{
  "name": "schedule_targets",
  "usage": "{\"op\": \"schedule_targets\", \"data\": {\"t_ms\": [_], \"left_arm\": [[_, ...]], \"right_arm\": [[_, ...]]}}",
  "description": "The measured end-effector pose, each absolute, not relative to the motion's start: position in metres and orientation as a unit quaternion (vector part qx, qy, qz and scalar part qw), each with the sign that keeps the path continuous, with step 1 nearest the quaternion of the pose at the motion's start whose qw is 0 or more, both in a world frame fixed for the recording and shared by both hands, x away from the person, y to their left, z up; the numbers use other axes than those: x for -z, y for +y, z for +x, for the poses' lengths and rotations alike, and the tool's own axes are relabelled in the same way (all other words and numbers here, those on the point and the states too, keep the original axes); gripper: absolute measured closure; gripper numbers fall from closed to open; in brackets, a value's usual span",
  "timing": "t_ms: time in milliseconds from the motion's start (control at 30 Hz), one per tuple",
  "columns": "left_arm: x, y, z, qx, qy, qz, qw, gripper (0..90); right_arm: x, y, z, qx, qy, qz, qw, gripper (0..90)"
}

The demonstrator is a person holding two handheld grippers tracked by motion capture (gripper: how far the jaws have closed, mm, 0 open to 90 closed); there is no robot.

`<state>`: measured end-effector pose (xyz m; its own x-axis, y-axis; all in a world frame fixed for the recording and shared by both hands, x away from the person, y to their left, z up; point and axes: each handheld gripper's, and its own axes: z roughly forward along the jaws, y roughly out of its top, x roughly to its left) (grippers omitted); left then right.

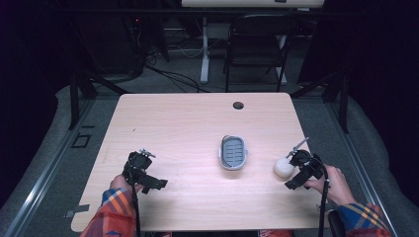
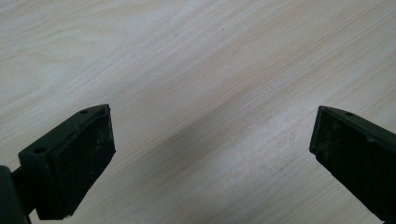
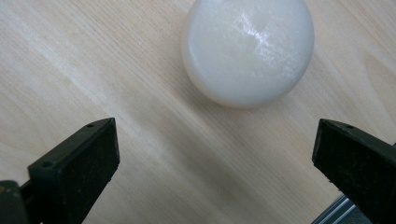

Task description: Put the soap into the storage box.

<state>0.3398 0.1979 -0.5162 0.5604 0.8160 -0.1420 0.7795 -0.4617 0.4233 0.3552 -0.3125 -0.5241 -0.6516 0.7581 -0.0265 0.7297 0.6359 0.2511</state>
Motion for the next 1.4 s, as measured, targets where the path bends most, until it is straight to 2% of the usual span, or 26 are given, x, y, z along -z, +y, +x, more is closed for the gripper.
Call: {"op": "schedule_targets", "data": {"t_ms": [433,833,933,1267,1400], "left_arm": [[0.516,0.198,0.34,-0.039,0.467,0.854,0.224,0.0],[0.516,0.198,0.34,-0.039,0.466,0.855,0.224,0.1],[0.516,0.197,0.34,-0.038,0.467,0.855,0.224,0.0],[0.517,0.197,0.34,-0.038,0.467,0.855,0.223,0.0],[0.516,0.197,0.34,-0.037,0.467,0.855,0.223,0.0]], "right_arm": [[0.518,-0.309,0.372,-0.1,0.91,0.397,0.058,0.1],[0.521,-0.303,0.388,-0.097,0.909,0.403,0.053,2.7],[0.524,-0.301,0.391,-0.103,0.901,0.419,0.053,0.0],[0.526,-0.297,0.4,-0.096,0.903,0.415,0.047,0.1],[0.528,-0.293,0.403,-0.086,0.907,0.41,0.045,2.5]]}}
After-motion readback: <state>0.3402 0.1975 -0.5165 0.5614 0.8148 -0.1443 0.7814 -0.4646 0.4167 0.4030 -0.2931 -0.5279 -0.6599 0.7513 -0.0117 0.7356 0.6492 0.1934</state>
